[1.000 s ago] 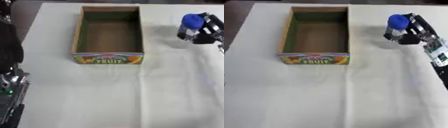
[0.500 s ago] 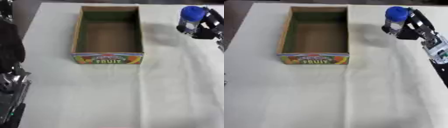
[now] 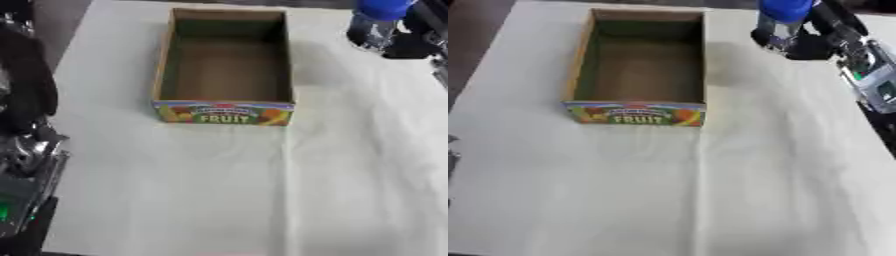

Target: Pick up objects on the table and place them in the box.

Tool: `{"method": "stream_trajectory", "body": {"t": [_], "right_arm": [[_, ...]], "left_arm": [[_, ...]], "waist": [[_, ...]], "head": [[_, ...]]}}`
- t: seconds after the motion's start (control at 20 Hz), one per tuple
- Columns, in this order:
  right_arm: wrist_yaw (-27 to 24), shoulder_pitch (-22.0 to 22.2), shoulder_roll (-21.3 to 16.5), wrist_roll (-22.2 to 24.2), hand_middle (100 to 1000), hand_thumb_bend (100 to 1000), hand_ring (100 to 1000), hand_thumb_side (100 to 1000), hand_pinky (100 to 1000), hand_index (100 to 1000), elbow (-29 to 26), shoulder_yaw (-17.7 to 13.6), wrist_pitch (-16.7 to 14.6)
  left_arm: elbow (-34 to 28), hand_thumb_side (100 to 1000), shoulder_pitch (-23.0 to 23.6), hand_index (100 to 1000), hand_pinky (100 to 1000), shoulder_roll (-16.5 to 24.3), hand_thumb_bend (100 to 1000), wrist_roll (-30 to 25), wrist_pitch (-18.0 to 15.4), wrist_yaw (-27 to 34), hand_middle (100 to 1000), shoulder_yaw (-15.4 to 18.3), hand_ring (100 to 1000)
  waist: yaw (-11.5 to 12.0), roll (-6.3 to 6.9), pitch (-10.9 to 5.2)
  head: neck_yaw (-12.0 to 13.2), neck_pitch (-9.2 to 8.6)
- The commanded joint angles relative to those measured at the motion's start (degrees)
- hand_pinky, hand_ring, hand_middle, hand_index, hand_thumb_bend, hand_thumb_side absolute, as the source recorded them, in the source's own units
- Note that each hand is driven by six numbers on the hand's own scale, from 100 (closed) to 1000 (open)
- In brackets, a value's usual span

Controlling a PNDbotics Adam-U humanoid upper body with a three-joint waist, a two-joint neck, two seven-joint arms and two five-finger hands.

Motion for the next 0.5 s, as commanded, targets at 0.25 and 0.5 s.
{"method": "stream_trajectory", "body": {"t": [0.25,0.5], "right_arm": [[-3.23,-2.38,-1.5,3.05,147,124,100,465,100,421,-3.42,0.73,0.81],[-4.16,-2.63,-1.53,4.5,148,123,100,469,100,422,-3.74,0.96,1.23]], "left_arm": [[-0.82,824,-0.95,876,903,1.13,409,-0.4,-0.23,0.46,935,-0.04,743],[-0.82,823,-1.25,876,903,1.14,410,-0.41,-0.31,0.52,934,-0.05,743]], "waist": [[0.75,-0.38,-1.54],[1.08,-0.53,-1.52]], "head": [[0.87,0.56],[0.91,0.93]]}}
